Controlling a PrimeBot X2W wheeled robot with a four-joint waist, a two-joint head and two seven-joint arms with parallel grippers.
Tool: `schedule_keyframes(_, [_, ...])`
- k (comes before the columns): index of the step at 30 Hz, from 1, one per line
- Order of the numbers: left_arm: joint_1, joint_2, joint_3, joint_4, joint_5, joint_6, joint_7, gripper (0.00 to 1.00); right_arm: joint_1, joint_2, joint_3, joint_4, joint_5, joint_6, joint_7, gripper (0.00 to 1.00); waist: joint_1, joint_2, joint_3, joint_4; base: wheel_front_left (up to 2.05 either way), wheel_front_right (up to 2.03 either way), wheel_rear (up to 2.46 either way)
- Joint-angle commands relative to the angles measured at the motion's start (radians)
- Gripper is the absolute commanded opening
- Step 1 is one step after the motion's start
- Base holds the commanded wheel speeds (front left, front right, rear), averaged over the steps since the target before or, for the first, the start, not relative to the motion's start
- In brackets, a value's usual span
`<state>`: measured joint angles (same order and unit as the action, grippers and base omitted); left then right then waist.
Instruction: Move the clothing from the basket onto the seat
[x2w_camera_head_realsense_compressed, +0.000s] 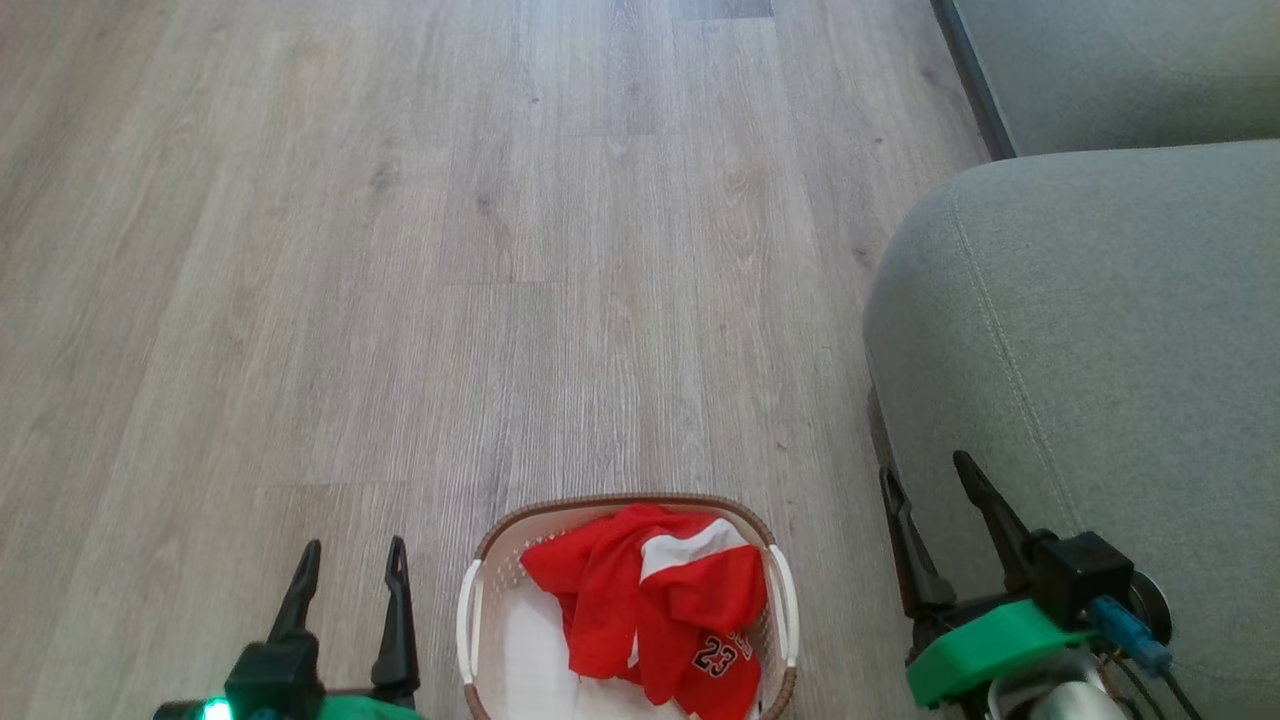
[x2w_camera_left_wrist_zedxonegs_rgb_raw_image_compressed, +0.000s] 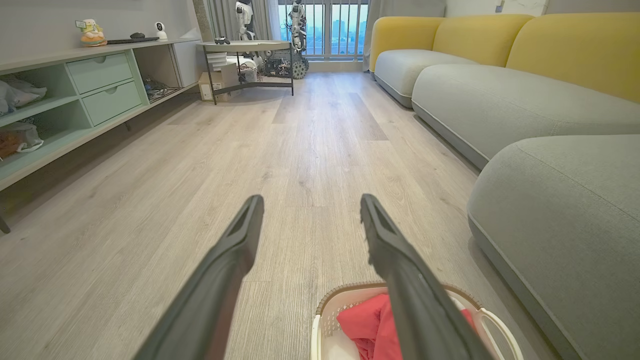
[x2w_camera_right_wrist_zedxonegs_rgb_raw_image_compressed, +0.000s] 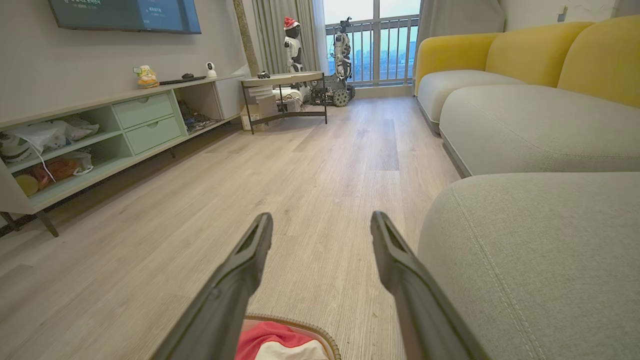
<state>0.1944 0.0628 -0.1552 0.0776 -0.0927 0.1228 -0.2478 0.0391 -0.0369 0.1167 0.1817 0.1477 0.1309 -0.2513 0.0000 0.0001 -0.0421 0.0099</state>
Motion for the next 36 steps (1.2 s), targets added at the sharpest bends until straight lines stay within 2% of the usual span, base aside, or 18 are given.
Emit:
schedule_keyframes(1, [-0.039,-0.004,0.033,-0.027,0.001,-0.001,-0.014,1.00,-0.029,-0.013,0.027,-0.028,-0.007,0.000,-0.010,1.00,0.0000,-0.0001,0.001,0.000,0.00,0.00,0.00])
schedule_keyframes(23, [-0.065,-0.009,0.024,-0.007,0.023,-0.024,-0.014,1.00,-0.041,-0.013,0.008,-0.036,-0.012,0.000,-0.010,1.00,0.0000,-0.0001,0.047,-0.004,0.00,0.00,0.00])
schedule_keyframes(28, [-0.121,-0.010,-0.005,0.024,0.037,-0.041,-0.014,1.00,-0.068,-0.013,-0.013,-0.052,-0.024,0.000,-0.010,1.00,0.0000,-0.0001,0.131,-0.007,0.00,0.00,0.00])
schedule_keyframes(36, [-0.284,-0.012,-0.082,0.120,0.062,-0.069,-0.014,1.00,-0.173,-0.013,-0.064,-0.110,-0.041,0.000,-0.010,1.00,0.0000,-0.0001,0.342,-0.026,0.00,0.00,0.00])
